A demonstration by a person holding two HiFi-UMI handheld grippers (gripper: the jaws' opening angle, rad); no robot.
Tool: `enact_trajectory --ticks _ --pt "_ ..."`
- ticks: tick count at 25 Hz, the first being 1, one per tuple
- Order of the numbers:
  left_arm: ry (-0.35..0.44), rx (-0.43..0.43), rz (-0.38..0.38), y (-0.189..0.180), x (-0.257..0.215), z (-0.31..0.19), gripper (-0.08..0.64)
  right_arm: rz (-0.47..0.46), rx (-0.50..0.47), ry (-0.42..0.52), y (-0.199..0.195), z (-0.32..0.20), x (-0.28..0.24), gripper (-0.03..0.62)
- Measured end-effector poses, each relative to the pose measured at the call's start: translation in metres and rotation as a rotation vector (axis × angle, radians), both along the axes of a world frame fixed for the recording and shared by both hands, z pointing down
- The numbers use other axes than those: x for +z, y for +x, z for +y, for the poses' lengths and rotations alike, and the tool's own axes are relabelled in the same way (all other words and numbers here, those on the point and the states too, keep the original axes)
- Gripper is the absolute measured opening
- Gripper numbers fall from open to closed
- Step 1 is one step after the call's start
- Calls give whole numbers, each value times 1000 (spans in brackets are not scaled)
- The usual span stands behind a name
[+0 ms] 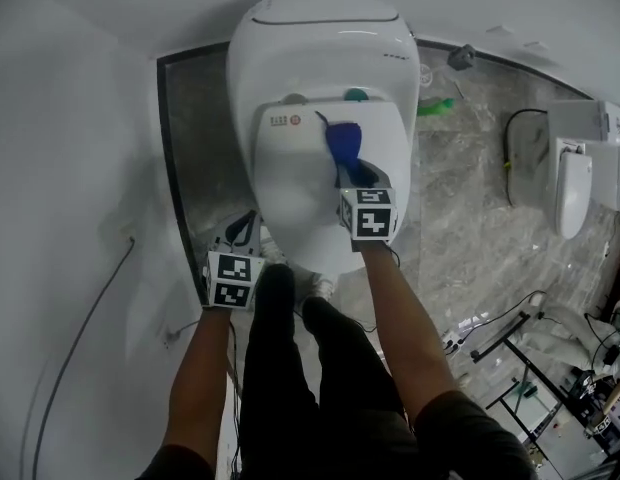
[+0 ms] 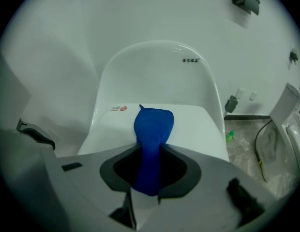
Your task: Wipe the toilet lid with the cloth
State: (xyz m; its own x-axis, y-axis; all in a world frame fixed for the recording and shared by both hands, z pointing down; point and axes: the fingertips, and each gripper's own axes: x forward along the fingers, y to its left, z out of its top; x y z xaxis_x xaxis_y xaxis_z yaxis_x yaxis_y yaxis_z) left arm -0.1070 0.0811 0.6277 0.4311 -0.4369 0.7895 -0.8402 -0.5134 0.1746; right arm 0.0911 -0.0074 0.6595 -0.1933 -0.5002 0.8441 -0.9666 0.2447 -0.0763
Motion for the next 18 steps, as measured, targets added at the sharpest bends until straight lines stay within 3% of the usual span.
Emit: enact_trajectory --ticks 8,14,18 --pt "-8 51 10 33 -3 8 14 5 86 9 95 12 5 92" --pt "-25 12 32 36 -1 11 14 2 187 -36 158 22 18 92" --pt "-40 -33 65 35 -1 16 13 -46 202 -40 169 25 18 92"
